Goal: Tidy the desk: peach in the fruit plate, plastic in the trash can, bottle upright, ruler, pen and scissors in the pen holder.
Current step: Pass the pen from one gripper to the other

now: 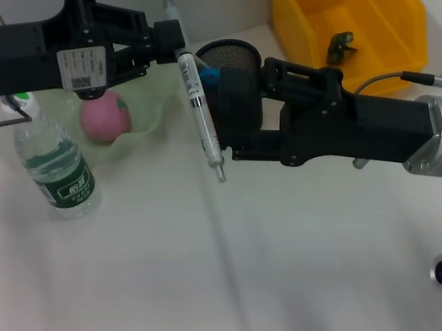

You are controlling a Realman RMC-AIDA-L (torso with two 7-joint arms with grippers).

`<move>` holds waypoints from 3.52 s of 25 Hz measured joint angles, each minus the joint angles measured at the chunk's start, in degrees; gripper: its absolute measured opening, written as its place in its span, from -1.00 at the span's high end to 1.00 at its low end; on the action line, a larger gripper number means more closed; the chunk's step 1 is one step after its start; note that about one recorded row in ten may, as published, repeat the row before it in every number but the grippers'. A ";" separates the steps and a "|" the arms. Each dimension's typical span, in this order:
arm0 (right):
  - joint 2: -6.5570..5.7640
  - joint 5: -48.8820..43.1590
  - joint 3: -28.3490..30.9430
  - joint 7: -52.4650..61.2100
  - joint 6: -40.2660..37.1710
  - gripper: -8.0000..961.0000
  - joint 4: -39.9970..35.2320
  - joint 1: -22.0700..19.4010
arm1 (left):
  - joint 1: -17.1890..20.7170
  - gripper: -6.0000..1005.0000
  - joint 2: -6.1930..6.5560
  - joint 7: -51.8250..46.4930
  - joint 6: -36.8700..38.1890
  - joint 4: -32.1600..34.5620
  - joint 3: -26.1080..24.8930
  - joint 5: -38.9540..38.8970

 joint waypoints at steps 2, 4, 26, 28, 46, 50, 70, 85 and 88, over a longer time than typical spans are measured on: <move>-0.11 -0.02 -0.10 -0.37 0.17 -0.59 0.18 0.08 | -0.08 0.62 0.02 -0.06 0.01 0.06 0.01 0.02; -0.26 -0.03 -0.10 -0.40 0.19 -0.59 0.24 0.10 | -0.10 0.61 0.14 -0.11 0.01 -0.06 -0.01 0.07; -0.88 -1.00 -2.26 -4.13 0.86 -0.53 1.08 2.26 | -1.67 0.59 0.53 -1.86 1.01 -0.15 0.06 3.24; -1.09 -1.22 -2.28 -4.74 0.85 -0.53 1.56 2.30 | -1.67 0.59 0.57 -1.97 1.09 -0.13 0.07 3.25; -1.32 -2.79 -2.33 -6.15 1.73 -0.04 1.78 2.34 | -3.18 0.57 0.36 -2.09 1.15 -0.46 -0.03 6.01; -1.57 -2.94 -2.36 -9.10 1.73 0.25 3.70 2.81 | -3.18 0.57 0.40 -2.14 1.21 -0.53 -0.03 6.05; -1.68 -3.88 -2.36 -9.79 1.74 0.58 4.31 3.42 | -3.35 0.55 0.70 -1.99 1.55 -0.55 0.27 6.44; -1.77 -4.50 -2.34 -9.83 1.73 0.59 4.31 3.65 | -3.53 0.54 0.71 -1.56 1.82 -0.62 -0.10 7.50; -1.77 -4.58 -2.36 -9.83 1.68 0.60 4.36 3.58 | -3.48 0.54 0.71 -1.55 1.68 -0.64 -0.26 7.50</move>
